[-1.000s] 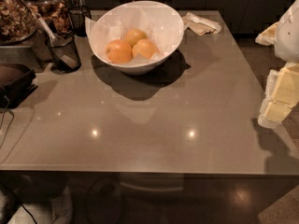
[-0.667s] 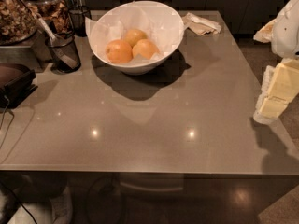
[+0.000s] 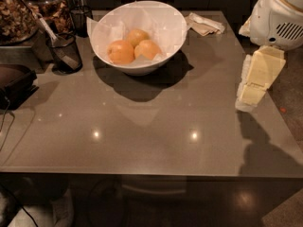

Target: Pick orange from white bowl

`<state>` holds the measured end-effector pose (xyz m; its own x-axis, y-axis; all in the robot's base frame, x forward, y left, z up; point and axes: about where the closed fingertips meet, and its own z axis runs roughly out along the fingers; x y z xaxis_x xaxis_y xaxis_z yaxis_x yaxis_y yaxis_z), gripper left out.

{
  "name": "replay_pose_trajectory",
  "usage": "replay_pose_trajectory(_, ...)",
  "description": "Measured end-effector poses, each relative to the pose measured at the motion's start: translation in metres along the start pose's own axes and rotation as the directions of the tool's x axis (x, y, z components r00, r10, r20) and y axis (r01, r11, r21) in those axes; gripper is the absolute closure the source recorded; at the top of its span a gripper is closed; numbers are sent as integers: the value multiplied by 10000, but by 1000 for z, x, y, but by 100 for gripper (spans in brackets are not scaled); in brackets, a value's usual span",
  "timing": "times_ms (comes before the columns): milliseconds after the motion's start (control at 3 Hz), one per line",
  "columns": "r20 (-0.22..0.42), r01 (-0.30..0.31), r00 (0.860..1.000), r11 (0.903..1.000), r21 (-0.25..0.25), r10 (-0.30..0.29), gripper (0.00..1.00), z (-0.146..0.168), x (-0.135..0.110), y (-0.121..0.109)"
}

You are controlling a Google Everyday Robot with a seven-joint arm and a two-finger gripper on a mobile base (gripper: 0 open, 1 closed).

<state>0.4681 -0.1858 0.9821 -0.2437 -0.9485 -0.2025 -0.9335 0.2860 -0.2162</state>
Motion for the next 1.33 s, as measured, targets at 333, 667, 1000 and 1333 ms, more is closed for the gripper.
replay_pose_trajectory(333, -82, 559, 9984, 9982, -199, -561, 0, 2, -17, 0)
replay_pose_trajectory(667, -77, 578, 9983, 9981, -203, -580, 0, 2, -18, 0)
replay_pose_trajectory(1000, 689, 361, 9970, 9993, -79, -355, 0, 1, -42, -20)
replay_pose_trajectory(1333, 1405, -39, 9900, 9994, -339, 87, 0, 5, -93, -66)
